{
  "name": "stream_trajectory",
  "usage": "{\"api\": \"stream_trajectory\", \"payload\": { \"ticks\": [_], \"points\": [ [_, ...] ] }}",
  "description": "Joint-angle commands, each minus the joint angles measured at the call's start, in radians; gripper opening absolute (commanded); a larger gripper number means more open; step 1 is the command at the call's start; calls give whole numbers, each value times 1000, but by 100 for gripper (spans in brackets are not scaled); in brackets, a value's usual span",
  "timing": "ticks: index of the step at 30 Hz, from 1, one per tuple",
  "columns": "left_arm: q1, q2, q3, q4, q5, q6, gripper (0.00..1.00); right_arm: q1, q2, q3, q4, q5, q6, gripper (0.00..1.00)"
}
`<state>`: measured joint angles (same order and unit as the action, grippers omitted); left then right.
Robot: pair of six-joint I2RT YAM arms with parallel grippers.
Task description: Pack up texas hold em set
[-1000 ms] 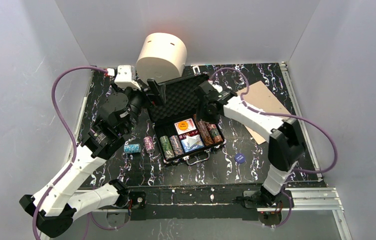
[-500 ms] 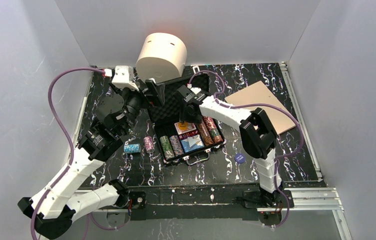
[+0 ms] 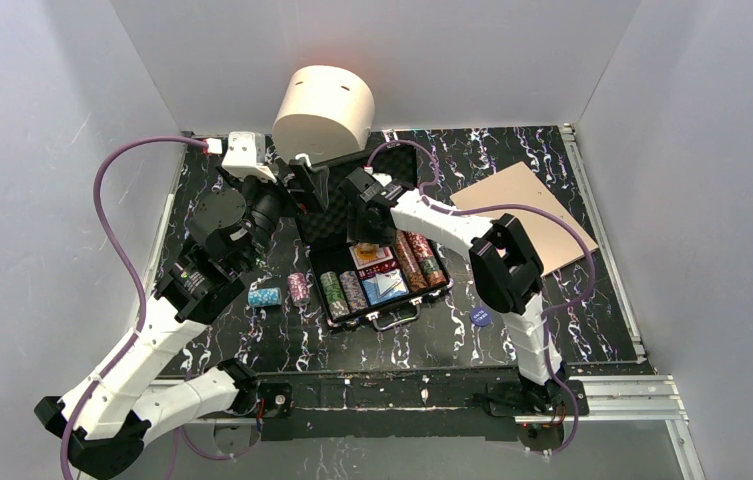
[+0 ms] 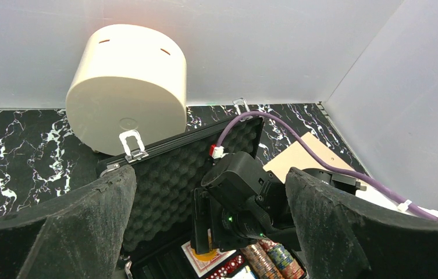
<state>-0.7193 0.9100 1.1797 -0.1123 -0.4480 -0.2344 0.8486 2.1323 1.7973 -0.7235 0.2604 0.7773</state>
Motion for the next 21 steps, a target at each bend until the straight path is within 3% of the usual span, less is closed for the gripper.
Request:
{"api": "stream_trajectory", "payload": {
  "ticks": [1,11,21],
  "points": [
    [2,-9,35,9,1,12,98,4,6,57,-30,-9,-12,72],
    [2,-16,33,-2,-5,10,98,4,-149,-6,-50,4,8,75],
    [2,-22,15,-13,-24,-14,98,-14,-543,-395,-88,216,149,77]
  ]
}}
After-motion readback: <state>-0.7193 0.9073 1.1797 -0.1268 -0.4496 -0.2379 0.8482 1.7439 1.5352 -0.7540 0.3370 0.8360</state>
